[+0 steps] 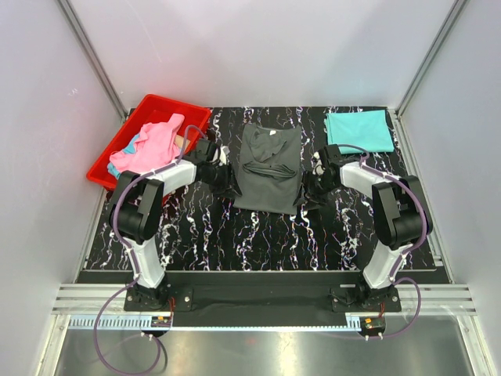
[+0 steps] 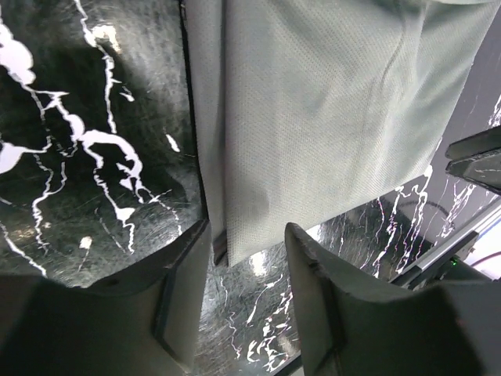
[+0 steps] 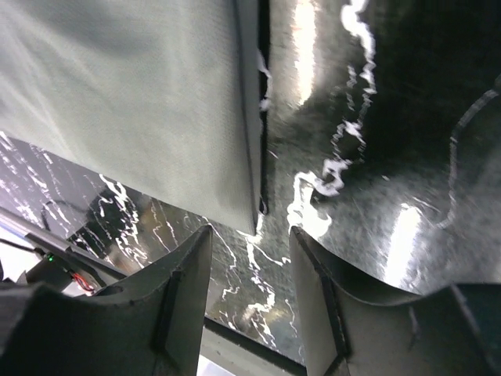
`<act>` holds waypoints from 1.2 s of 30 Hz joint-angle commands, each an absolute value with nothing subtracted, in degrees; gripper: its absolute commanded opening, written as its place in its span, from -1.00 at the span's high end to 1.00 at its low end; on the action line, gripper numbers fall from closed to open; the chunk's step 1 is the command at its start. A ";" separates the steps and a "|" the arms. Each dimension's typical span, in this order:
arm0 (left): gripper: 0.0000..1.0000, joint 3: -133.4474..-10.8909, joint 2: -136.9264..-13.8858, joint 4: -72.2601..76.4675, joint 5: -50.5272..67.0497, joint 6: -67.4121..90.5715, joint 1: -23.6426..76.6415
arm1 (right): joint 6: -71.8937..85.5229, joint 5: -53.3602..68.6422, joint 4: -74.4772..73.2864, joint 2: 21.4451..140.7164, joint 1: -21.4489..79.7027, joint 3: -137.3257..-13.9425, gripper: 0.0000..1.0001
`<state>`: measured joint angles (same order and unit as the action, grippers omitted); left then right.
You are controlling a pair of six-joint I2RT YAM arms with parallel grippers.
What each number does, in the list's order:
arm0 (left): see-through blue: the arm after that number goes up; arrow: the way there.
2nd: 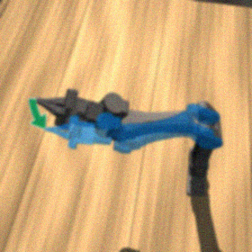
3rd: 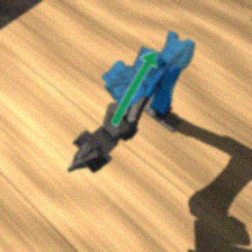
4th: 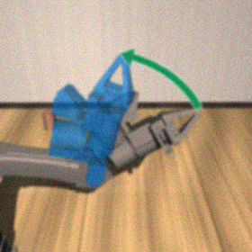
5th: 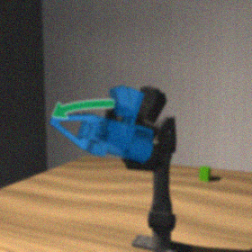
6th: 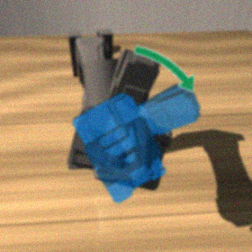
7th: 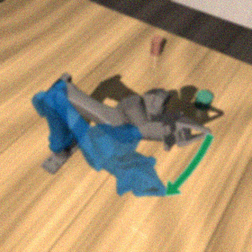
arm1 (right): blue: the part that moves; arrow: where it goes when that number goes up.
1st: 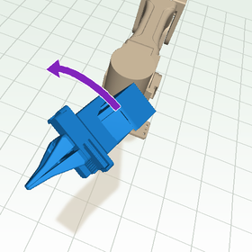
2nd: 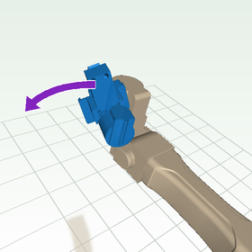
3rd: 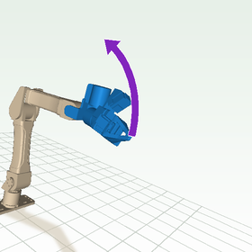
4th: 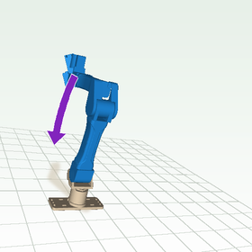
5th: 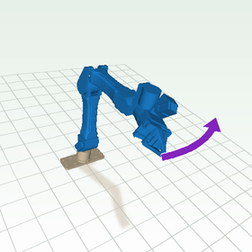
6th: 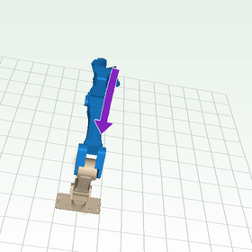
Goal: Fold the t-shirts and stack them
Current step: Fold the tshirt
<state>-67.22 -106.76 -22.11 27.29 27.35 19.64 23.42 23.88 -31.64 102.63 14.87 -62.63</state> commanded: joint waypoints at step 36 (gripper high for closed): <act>1.00 -62.50 -102.14 -20.22 23.82 27.16 23.29 | 22.15 27.33 -22.41 100.64 15.12 -56.08 1.00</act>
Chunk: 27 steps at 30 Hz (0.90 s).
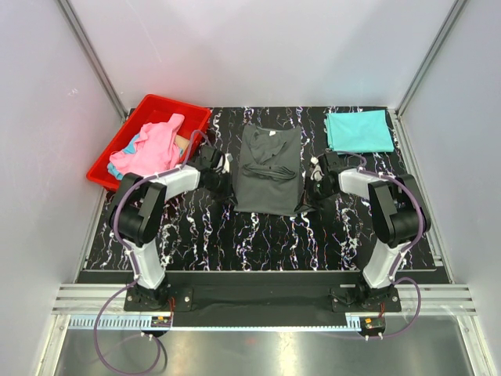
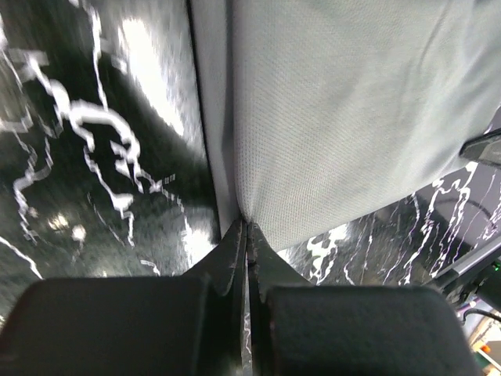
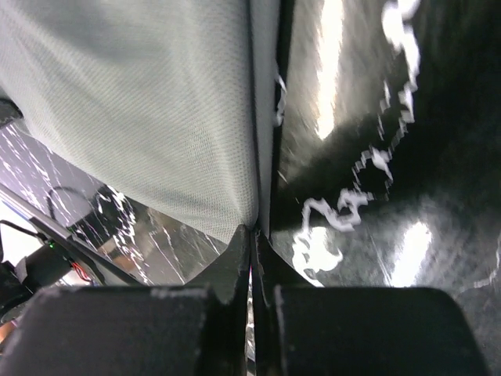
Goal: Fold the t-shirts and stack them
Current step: Fold the tshirt
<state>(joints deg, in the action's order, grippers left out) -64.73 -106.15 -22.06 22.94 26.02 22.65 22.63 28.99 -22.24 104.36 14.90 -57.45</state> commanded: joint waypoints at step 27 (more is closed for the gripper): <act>1.00 -41.49 -87.28 -17.31 13.89 38.40 33.04 | 28.82 25.23 -20.74 85.52 17.14 -38.68 1.00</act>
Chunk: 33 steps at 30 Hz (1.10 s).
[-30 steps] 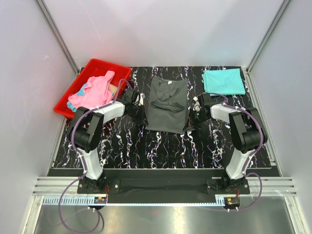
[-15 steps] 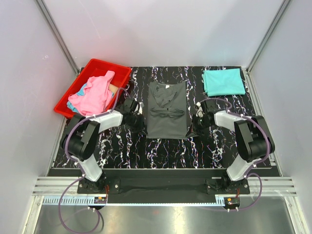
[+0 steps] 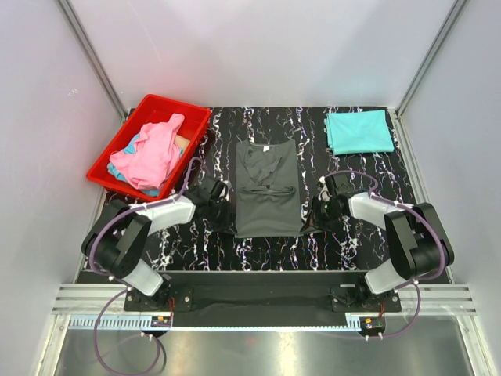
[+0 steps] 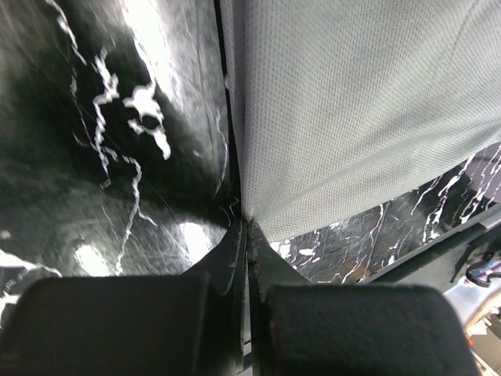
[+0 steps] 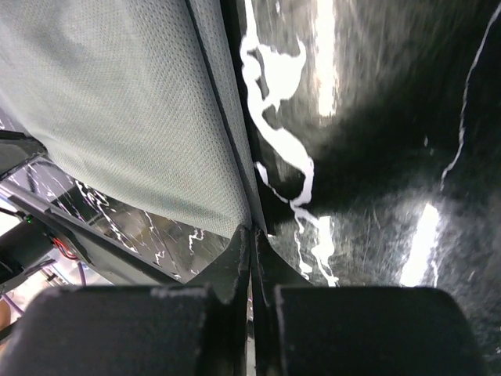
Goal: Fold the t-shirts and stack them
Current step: Fold the tshirt
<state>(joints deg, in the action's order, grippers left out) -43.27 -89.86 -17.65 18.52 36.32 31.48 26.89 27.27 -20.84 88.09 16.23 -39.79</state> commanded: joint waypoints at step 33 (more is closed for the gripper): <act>0.56 -66.87 -101.59 -23.64 15.20 36.04 32.79 | 27.51 16.26 -27.16 95.70 21.88 -59.93 1.00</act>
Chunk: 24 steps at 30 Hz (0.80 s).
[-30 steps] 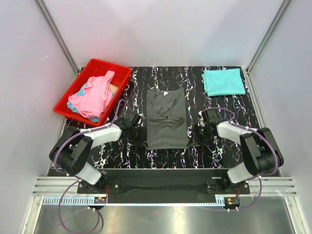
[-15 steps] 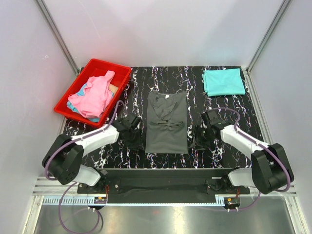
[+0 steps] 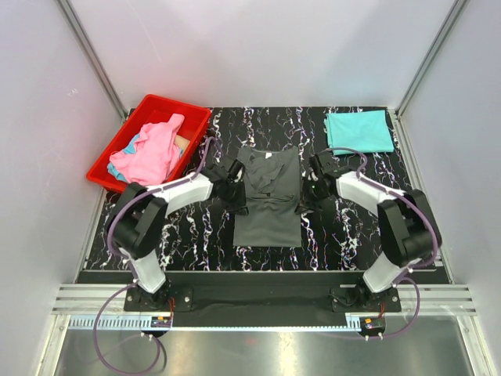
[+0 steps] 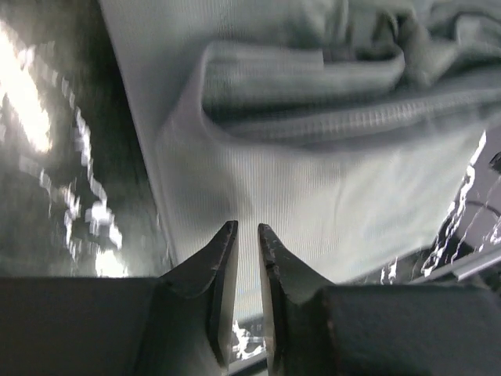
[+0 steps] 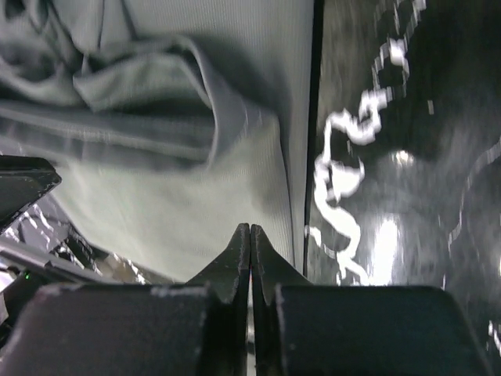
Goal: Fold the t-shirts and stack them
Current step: Fold the tshirt
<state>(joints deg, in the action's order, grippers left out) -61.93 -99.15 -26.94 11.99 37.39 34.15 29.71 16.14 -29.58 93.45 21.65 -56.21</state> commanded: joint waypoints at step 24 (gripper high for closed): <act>0.39 -82.08 -110.74 -29.62 12.39 34.01 25.41 | 26.09 10.45 -31.91 105.12 19.86 -77.69 0.55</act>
